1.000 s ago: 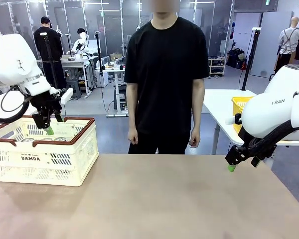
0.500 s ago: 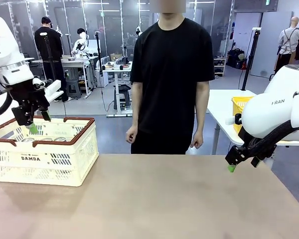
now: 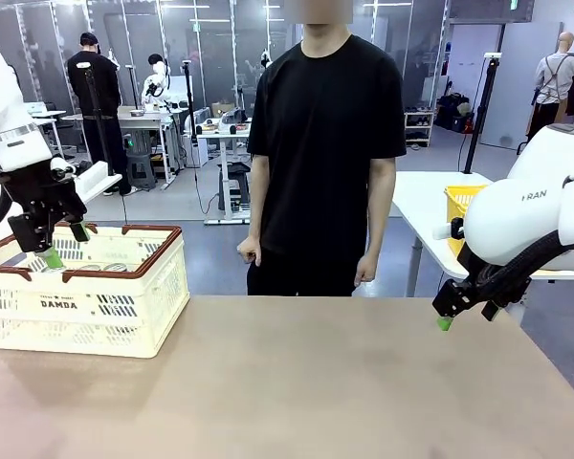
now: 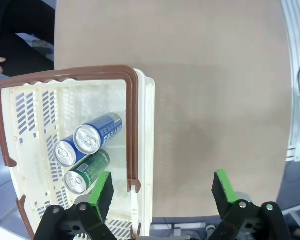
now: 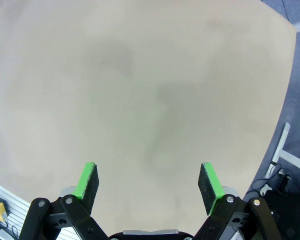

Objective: Place the drinks into the Shopping basket.
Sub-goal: Pick up one drink and place it into the Shopping basket.

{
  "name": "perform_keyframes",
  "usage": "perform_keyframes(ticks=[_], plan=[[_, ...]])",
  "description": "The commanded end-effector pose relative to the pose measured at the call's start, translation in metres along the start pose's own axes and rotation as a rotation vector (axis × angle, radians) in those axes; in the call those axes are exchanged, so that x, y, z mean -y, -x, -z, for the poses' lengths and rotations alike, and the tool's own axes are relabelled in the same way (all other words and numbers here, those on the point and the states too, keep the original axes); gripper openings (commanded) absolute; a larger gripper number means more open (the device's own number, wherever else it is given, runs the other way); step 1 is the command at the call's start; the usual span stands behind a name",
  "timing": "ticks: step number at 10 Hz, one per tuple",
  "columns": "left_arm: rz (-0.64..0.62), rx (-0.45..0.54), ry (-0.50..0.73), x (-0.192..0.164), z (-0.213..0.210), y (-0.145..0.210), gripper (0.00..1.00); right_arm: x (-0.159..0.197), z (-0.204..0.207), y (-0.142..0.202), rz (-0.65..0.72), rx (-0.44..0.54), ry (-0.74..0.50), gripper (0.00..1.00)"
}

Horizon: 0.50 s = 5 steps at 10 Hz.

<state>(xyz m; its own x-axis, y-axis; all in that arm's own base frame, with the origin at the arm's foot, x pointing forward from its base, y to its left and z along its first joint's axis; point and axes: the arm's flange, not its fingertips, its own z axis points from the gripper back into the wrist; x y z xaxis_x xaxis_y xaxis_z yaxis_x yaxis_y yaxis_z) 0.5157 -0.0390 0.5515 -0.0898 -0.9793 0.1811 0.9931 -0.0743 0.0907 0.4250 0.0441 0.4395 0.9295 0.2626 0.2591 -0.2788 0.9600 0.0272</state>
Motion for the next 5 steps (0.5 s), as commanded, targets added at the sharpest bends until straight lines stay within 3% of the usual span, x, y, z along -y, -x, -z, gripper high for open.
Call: perform_keyframes(ticks=[1, 5], plan=[[0.002, -0.002, -0.007, -0.0036, -0.0039, -0.0009, 1.00, 0.0013, 0.0000, 0.0004, -0.014, 0.004, -0.009, 1.00], [0.002, -0.002, -0.007, -0.0036, -0.0039, -0.0009, 1.00, 0.0013, 0.0000, 0.0004, -0.014, 0.004, -0.009, 1.00]])
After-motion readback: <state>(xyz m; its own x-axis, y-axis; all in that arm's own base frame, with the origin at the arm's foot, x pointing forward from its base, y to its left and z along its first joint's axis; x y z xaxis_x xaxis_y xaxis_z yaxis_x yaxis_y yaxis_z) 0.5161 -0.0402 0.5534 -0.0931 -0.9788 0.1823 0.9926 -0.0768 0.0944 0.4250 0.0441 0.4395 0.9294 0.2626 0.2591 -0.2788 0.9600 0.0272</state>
